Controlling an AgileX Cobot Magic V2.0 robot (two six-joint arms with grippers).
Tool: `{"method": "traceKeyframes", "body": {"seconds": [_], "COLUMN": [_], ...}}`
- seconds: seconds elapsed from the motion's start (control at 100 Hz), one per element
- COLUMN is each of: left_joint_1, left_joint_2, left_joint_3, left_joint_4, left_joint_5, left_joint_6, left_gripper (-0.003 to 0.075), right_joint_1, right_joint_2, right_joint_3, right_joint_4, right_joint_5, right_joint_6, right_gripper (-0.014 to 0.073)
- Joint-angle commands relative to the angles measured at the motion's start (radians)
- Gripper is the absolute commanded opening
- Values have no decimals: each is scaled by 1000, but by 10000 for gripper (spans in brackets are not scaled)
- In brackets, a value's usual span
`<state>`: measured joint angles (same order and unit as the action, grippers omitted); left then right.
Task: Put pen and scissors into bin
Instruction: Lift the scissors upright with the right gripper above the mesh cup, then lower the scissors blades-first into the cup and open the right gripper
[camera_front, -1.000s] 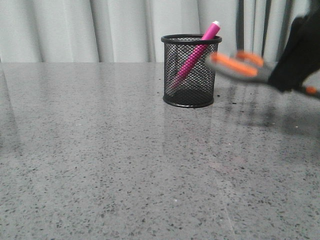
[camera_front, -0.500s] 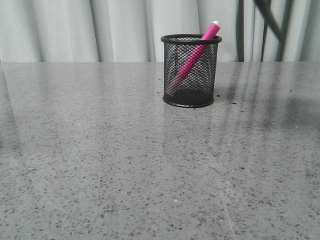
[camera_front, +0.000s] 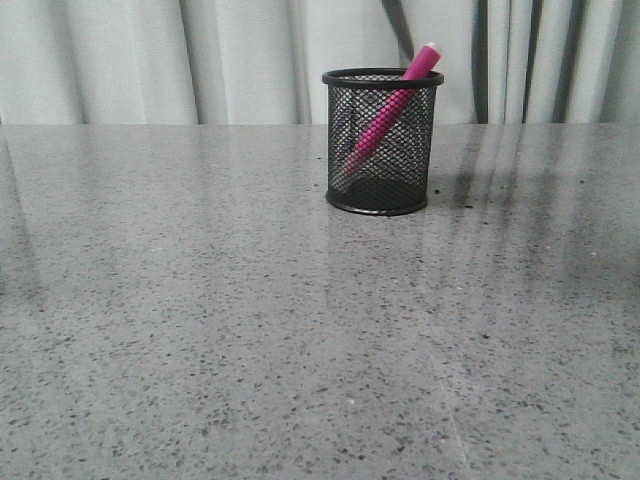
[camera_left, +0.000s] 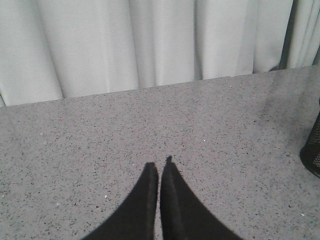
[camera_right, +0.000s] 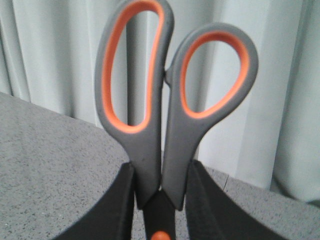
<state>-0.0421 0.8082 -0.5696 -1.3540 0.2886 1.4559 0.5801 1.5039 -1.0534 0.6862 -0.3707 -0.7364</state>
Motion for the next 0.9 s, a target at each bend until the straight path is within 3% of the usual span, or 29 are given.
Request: {"method": "traceKeyframes", "body": {"seconds": [0.0, 0.18, 0.89], "left_joint_1": [6, 6, 6], "left_joint_2": [-11, -11, -11], "left_joint_3": [-27, -27, -27], "left_joint_4": [-32, -32, -32], "left_joint_5": [-10, -10, -10], "left_joint_6": [-8, -8, -8], "left_gripper": [-19, -19, -19], "right_joint_1": [2, 2, 38], "right_joint_2": [-4, 47, 71], "right_joint_3": [-39, -39, 46], "right_joint_4": [-15, -27, -29], "right_joint_5": [-109, -137, -213], "right_joint_6": [44, 114, 133], "right_gripper": [-76, -76, -76]}}
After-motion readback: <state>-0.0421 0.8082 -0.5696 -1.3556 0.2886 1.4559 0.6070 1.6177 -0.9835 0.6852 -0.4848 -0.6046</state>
